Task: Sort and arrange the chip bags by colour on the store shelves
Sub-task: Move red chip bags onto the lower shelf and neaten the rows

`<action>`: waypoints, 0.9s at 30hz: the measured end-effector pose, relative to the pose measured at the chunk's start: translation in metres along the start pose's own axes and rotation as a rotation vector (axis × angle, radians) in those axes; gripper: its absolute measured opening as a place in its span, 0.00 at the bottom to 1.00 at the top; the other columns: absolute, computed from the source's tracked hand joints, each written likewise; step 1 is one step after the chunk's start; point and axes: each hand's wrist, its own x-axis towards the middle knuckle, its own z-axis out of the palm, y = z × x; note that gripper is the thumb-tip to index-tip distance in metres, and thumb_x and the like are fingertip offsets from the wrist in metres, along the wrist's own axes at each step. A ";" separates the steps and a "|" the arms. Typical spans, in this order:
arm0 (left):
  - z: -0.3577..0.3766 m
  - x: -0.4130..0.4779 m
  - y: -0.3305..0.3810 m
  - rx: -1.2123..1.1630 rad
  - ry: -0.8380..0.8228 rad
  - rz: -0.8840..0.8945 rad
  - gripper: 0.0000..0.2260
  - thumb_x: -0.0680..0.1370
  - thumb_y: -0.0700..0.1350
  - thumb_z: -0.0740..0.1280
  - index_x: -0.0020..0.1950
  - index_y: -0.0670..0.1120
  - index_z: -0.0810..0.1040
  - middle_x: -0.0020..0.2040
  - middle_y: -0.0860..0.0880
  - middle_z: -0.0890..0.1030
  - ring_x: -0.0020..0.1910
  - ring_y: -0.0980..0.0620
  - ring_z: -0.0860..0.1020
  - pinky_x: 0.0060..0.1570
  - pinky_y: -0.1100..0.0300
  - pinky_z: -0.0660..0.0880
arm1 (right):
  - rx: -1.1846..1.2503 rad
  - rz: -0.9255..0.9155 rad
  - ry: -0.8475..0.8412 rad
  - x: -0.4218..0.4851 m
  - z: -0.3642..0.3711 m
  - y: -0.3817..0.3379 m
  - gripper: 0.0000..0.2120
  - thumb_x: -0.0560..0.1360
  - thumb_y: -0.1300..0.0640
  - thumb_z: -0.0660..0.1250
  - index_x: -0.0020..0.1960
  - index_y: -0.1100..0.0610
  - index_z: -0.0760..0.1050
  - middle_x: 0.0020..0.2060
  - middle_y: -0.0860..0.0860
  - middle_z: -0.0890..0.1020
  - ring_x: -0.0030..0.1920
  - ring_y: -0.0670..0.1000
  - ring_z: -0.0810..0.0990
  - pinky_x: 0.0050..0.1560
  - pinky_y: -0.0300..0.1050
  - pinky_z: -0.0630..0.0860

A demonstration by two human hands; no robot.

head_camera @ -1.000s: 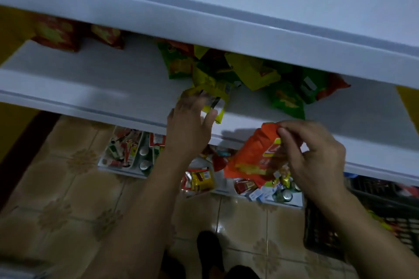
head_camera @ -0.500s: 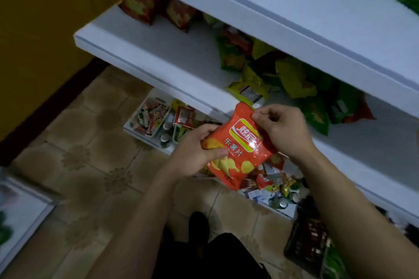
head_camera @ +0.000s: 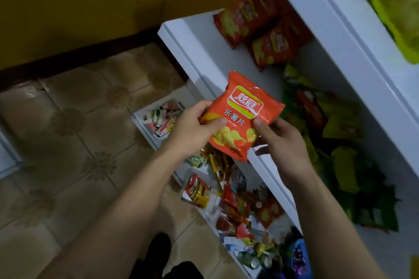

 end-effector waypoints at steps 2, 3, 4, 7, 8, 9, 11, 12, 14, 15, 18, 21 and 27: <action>-0.010 0.019 0.005 0.025 -0.003 0.005 0.14 0.76 0.49 0.71 0.61 0.54 0.75 0.55 0.57 0.82 0.52 0.58 0.81 0.56 0.53 0.78 | -0.006 -0.027 0.030 0.019 0.008 -0.011 0.08 0.76 0.49 0.68 0.53 0.50 0.78 0.45 0.47 0.85 0.40 0.50 0.84 0.37 0.41 0.80; -0.013 0.030 0.007 0.058 -0.014 0.016 0.16 0.76 0.50 0.70 0.64 0.53 0.74 0.56 0.57 0.81 0.52 0.58 0.81 0.57 0.52 0.78 | -0.010 -0.039 0.044 0.030 0.010 -0.013 0.06 0.76 0.50 0.68 0.52 0.49 0.78 0.45 0.47 0.85 0.40 0.50 0.84 0.37 0.41 0.80; -0.015 0.041 0.009 0.104 -0.024 0.032 0.19 0.77 0.51 0.69 0.66 0.53 0.73 0.58 0.56 0.80 0.54 0.57 0.80 0.58 0.52 0.77 | -0.016 -0.045 0.061 0.040 0.011 -0.015 0.06 0.75 0.50 0.69 0.51 0.49 0.78 0.45 0.47 0.85 0.40 0.49 0.84 0.37 0.42 0.80; -0.019 0.072 0.010 0.304 -0.019 0.119 0.25 0.77 0.54 0.68 0.72 0.53 0.67 0.66 0.53 0.75 0.61 0.58 0.73 0.61 0.58 0.71 | -0.033 -0.037 0.125 0.072 0.013 -0.014 0.11 0.74 0.48 0.69 0.55 0.50 0.77 0.48 0.46 0.84 0.43 0.49 0.84 0.41 0.45 0.81; -0.020 0.081 0.009 0.384 0.003 0.150 0.26 0.77 0.54 0.67 0.73 0.53 0.65 0.68 0.53 0.73 0.63 0.58 0.71 0.61 0.59 0.69 | -0.035 -0.029 0.155 0.085 0.012 -0.012 0.13 0.74 0.48 0.70 0.57 0.50 0.77 0.48 0.45 0.84 0.43 0.49 0.84 0.42 0.45 0.81; -0.022 0.090 0.009 0.466 0.025 0.180 0.26 0.77 0.55 0.67 0.74 0.54 0.65 0.69 0.52 0.72 0.65 0.56 0.69 0.62 0.58 0.68 | -0.036 -0.032 0.186 0.098 0.011 -0.011 0.15 0.74 0.48 0.70 0.59 0.51 0.76 0.49 0.46 0.84 0.44 0.49 0.84 0.42 0.46 0.81; -0.027 0.105 0.007 0.601 0.045 0.228 0.25 0.78 0.55 0.65 0.74 0.54 0.65 0.70 0.51 0.70 0.69 0.52 0.65 0.67 0.55 0.66 | -0.014 -0.056 0.236 0.126 0.006 -0.009 0.15 0.74 0.52 0.70 0.59 0.51 0.76 0.50 0.48 0.84 0.43 0.48 0.84 0.39 0.45 0.81; -0.030 0.112 0.007 0.655 0.045 0.256 0.24 0.78 0.55 0.65 0.74 0.54 0.65 0.69 0.51 0.71 0.69 0.51 0.64 0.68 0.54 0.65 | 0.017 -0.064 0.263 0.142 0.004 -0.010 0.15 0.74 0.53 0.71 0.60 0.52 0.76 0.51 0.49 0.83 0.41 0.48 0.84 0.37 0.44 0.80; -0.033 0.125 0.010 0.749 0.040 0.311 0.24 0.79 0.54 0.64 0.74 0.52 0.65 0.69 0.50 0.71 0.68 0.50 0.64 0.66 0.55 0.65 | 0.065 -0.065 0.332 0.174 -0.002 -0.012 0.18 0.74 0.54 0.71 0.63 0.53 0.74 0.54 0.49 0.82 0.37 0.45 0.83 0.32 0.39 0.78; -0.033 0.132 0.013 0.790 0.045 0.342 0.24 0.79 0.53 0.64 0.74 0.51 0.66 0.69 0.50 0.71 0.68 0.50 0.65 0.65 0.55 0.65 | 0.080 -0.072 0.360 0.190 -0.005 -0.011 0.20 0.74 0.54 0.71 0.65 0.53 0.73 0.54 0.48 0.81 0.35 0.42 0.82 0.30 0.36 0.77; -0.028 0.149 0.019 0.892 0.038 0.427 0.23 0.79 0.52 0.64 0.74 0.50 0.66 0.69 0.50 0.71 0.69 0.50 0.65 0.64 0.57 0.65 | 0.089 -0.061 0.396 0.231 -0.009 -0.007 0.26 0.72 0.53 0.73 0.68 0.52 0.70 0.59 0.50 0.79 0.48 0.48 0.82 0.39 0.43 0.80; -0.023 0.162 0.019 0.950 0.011 0.428 0.22 0.80 0.53 0.63 0.74 0.52 0.66 0.70 0.52 0.70 0.69 0.52 0.64 0.66 0.60 0.63 | 0.096 -0.024 0.389 0.263 -0.011 0.000 0.28 0.72 0.55 0.73 0.69 0.53 0.69 0.63 0.54 0.78 0.57 0.58 0.80 0.52 0.59 0.80; -0.022 0.170 0.008 0.991 0.027 0.394 0.21 0.80 0.52 0.61 0.73 0.52 0.66 0.70 0.51 0.71 0.70 0.53 0.64 0.65 0.59 0.63 | 0.071 -0.005 0.390 0.294 -0.016 -0.011 0.23 0.77 0.59 0.67 0.70 0.56 0.68 0.65 0.55 0.75 0.59 0.58 0.79 0.47 0.49 0.81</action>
